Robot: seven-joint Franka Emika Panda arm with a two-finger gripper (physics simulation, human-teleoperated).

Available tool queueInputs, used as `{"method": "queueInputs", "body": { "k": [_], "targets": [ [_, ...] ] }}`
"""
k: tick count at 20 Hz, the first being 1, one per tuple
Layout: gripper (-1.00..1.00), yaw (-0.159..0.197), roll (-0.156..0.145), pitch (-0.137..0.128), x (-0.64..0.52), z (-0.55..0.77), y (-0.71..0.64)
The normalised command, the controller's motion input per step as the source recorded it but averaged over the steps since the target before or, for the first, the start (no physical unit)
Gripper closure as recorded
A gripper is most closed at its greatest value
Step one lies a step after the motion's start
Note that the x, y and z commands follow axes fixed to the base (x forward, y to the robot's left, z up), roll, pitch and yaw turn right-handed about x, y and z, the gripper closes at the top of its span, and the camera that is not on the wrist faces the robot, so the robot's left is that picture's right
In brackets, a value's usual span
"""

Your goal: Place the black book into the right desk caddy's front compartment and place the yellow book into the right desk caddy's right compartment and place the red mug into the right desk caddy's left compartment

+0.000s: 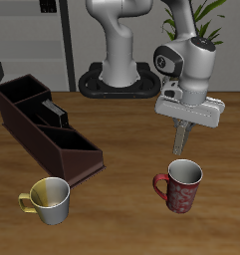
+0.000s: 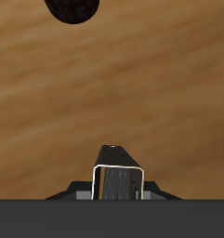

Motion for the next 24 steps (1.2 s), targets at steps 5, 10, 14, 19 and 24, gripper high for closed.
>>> {"method": "queueInputs", "body": {
  "k": [5, 10, 14, 19, 24],
  "targets": [
    [1.00, 0.020, 0.007, -0.013, -0.08, 0.13, -0.13],
    [1.00, 0.115, 0.093, -0.109, -0.30, 0.49, -0.11],
    [1.00, 0.195, 0.125, -0.020, -0.09, 0.41, -0.30],
    [1.00, 0.103, 0.012, -0.021, -0.09, 0.42, -0.64],
    [1.00, 0.102, 0.053, 0.020, -0.05, 0.23, -0.44]
  ]
}}
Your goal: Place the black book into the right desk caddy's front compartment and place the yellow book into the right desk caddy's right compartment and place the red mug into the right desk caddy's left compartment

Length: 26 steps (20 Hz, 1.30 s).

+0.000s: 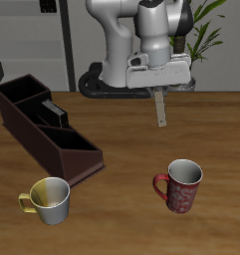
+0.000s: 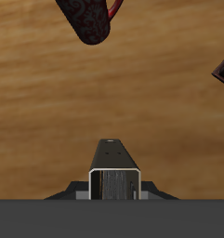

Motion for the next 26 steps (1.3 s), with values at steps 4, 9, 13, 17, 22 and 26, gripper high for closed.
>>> {"method": "queueInputs", "body": {
  "k": [4, 9, 13, 17, 22, 26],
  "targets": [
    [1.00, 0.102, 0.033, 0.008, -0.15, 0.21, -0.57],
    [1.00, 0.066, 0.121, 0.031, -0.28, 0.14, -0.52],
    [1.00, 0.018, -0.017, -0.017, -0.25, 0.29, -0.78],
    [1.00, 0.059, 0.051, 0.000, -0.25, 0.32, -0.64],
    [1.00, 0.046, 0.019, 0.011, -0.10, 0.35, -0.71],
    [1.00, -0.028, -0.075, 0.019, 0.04, 0.30, -0.89]
  ]
}}
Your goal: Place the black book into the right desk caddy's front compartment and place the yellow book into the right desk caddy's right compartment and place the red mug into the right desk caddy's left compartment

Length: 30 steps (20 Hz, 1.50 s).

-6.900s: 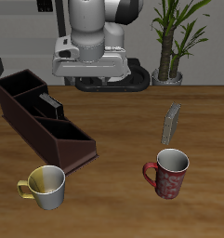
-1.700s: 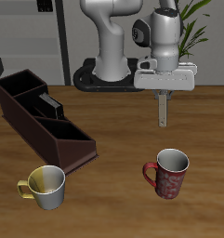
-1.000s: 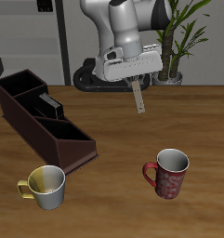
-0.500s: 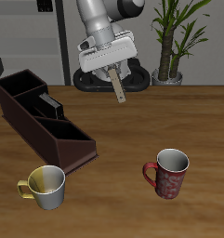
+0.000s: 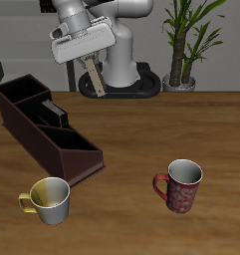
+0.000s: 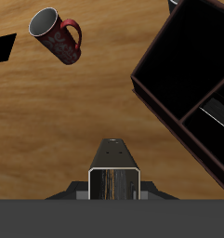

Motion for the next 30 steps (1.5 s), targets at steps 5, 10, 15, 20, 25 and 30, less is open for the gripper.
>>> {"method": "queueInputs", "body": {
  "k": [5, 10, 15, 20, 25, 30],
  "targets": [
    [1.00, 0.010, -0.183, -0.032, -0.02, 0.06, -0.75],
    [1.00, -0.008, -0.100, -0.011, -0.14, 0.08, -0.39],
    [1.00, 0.006, -0.047, 0.005, -0.13, 0.18, -0.27],
    [1.00, -0.005, 0.026, 0.047, -0.21, 0.23, -0.27],
    [1.00, 0.021, -0.003, 0.062, -0.14, 0.15, -0.32],
    [1.00, -0.046, -0.050, 0.005, -0.08, 0.37, -0.36]
  ]
}}
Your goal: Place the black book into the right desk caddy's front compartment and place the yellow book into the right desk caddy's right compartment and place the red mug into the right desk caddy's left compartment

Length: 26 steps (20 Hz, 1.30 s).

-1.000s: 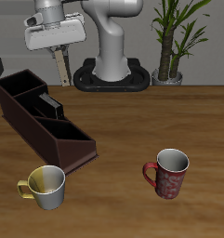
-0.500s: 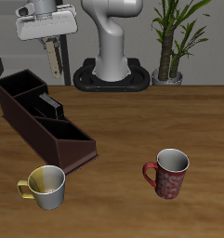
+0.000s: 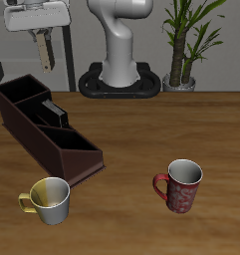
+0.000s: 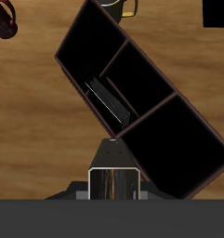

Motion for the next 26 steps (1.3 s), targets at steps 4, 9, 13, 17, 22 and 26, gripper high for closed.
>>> {"method": "queueInputs", "body": {
  "k": [4, 9, 13, 17, 22, 26],
  "targets": [
    [1.00, -0.041, -0.042, 0.019, 0.05, 0.26, -0.29],
    [1.00, -0.018, 0.008, 0.108, 0.21, 0.19, -0.36],
    [1.00, -0.048, 0.004, 0.069, 0.20, 0.06, -0.22],
    [1.00, -0.081, 0.001, 0.046, 0.22, 0.12, -0.17],
    [1.00, -0.030, 0.008, 0.016, 0.15, 0.09, -0.03],
    [1.00, -0.003, -0.009, 0.016, 0.11, -0.05, -0.02]
  ]
}}
